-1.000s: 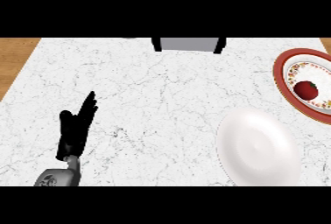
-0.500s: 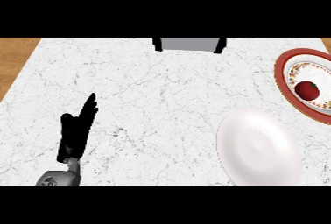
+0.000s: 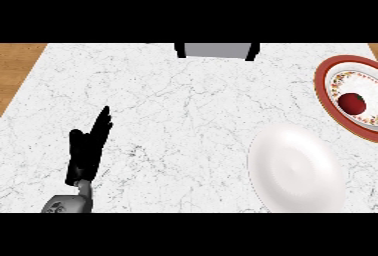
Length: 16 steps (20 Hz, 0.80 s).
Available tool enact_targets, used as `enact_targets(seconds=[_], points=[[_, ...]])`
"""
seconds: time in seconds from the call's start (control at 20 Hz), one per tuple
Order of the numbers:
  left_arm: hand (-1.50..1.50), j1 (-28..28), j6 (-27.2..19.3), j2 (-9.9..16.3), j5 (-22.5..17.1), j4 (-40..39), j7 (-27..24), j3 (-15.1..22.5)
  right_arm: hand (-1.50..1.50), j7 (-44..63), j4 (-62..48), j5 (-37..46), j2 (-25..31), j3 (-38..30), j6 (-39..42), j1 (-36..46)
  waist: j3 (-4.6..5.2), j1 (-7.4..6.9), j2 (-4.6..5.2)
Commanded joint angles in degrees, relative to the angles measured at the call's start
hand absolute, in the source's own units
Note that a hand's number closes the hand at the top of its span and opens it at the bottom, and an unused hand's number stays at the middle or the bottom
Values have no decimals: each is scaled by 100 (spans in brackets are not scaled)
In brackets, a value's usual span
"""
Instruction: Pick the tomato from the plate and place it in the plate
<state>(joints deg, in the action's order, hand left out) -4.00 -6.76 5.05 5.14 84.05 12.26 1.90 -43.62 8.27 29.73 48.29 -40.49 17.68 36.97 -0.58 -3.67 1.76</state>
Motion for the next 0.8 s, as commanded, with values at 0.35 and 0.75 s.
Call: enact_targets(seconds=[0.35, 0.75], points=[[0, -159, -16, 57, 64, -90, -27, -44, -150, -77, -69, -203, 257, -242, 20, -226, -15, 17, 16], [0, -98, -8, -22, 18, -21, -5, -7, -150, 50, -81, -341, 255, -437, -543, -394, -20, -26, 23]])
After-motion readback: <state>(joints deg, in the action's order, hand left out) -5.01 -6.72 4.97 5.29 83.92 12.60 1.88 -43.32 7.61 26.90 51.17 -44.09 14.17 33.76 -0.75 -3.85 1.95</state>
